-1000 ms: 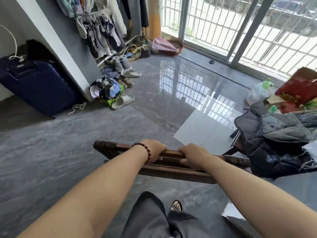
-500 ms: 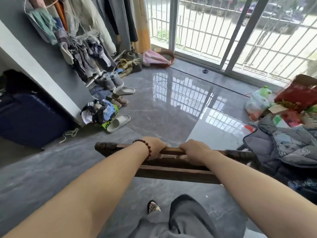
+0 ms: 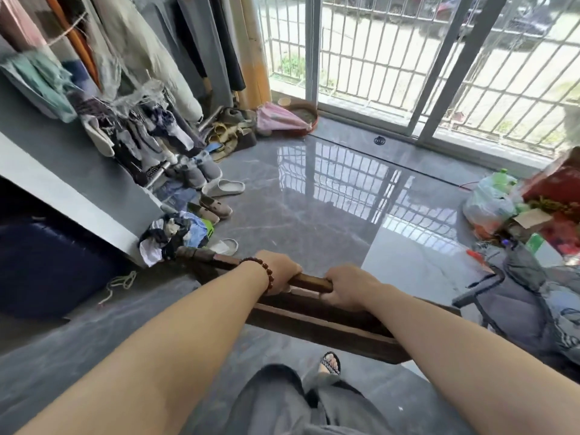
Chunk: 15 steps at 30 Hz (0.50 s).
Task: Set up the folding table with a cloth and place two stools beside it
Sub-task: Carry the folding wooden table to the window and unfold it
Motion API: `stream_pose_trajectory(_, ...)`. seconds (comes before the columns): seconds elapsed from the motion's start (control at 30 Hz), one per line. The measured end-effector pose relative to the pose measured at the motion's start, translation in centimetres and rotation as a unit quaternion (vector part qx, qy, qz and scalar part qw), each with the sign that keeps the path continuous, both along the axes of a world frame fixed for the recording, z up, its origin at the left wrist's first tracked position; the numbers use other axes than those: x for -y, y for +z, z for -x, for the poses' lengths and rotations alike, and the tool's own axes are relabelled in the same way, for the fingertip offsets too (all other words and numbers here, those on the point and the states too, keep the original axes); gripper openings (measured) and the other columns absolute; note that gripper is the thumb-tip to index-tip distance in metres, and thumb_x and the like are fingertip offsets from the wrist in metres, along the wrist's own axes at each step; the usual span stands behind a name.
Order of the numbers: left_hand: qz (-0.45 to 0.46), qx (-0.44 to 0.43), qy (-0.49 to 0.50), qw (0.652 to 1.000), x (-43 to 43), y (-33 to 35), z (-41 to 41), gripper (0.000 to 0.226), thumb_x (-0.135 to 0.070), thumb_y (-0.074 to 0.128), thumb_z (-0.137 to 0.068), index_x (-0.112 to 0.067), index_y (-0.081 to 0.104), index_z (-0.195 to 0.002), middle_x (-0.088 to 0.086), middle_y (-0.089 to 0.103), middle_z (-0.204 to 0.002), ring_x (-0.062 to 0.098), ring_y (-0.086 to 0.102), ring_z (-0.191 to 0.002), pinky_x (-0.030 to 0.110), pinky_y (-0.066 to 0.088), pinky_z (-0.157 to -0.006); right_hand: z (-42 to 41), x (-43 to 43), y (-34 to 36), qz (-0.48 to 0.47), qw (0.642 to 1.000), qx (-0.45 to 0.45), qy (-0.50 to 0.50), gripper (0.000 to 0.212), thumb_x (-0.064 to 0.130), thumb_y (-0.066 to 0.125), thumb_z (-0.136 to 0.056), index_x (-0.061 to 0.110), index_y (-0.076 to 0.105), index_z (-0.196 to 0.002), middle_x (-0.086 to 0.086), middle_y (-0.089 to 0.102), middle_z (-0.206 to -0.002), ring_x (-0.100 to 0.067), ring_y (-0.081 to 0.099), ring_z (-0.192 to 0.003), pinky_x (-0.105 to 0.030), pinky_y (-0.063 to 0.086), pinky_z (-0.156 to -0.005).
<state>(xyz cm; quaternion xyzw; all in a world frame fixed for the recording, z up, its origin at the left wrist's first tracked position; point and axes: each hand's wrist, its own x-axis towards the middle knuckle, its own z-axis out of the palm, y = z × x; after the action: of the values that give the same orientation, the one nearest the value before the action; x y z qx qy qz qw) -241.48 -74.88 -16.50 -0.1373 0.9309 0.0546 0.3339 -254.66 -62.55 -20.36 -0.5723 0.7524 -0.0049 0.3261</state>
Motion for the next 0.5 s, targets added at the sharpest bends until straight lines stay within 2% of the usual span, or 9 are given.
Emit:
stream_pose_trajectory(0.2, -0.006, 0.007, -0.020, 1.000, 5.6, -0.6, 3.7, 0.021, -0.028, 0.049, -0.094, -0.021, 0.052, -0.113, 0.004, 0.060, -0.113, 0.026, 0.058, -0.103, 0.035, 0.039, -0.071, 3.4, 5.0, 0.2, -0.015, 1.000, 0.003, 0.011, 0.015, 0.044, 0.055, -0.078, 0.029, 0.053, -0.075, -0.002, 0.063, -0.087, -0.022, 0.054, -0.077, -0.028, 0.035, -0.063)
stream_pose_trajectory(0.33, -0.002, -0.001, -0.029, 1.000, 10.5, -0.8, 6.8, 0.024, -0.030, 0.050, -0.094, -0.021, 0.051, -0.115, 0.005, 0.059, -0.114, 0.027, 0.058, -0.103, 0.036, 0.043, -0.073, 6.2, 9.6, 0.6, -0.017, 1.000, -0.004, -0.007, 0.012, 0.042, 0.054, -0.081, 0.030, 0.054, -0.080, -0.001, 0.063, -0.092, -0.021, 0.054, -0.080, -0.030, 0.038, -0.067)
stream_pose_trajectory(0.5, -0.016, -0.011, -0.052, 0.998, 16.6, -1.3, 10.7, 0.023, -0.031, 0.051, -0.094, -0.020, 0.053, -0.114, 0.006, 0.060, -0.112, 0.027, 0.059, -0.099, 0.033, 0.040, -0.069, 9.9, 15.1, 0.9, -0.033, 0.999, -0.024, -0.014, 0.013, 0.040, 0.054, -0.084, 0.028, 0.056, -0.088, -0.003, 0.063, -0.099, -0.025, 0.057, -0.090, -0.031, 0.041, -0.071)
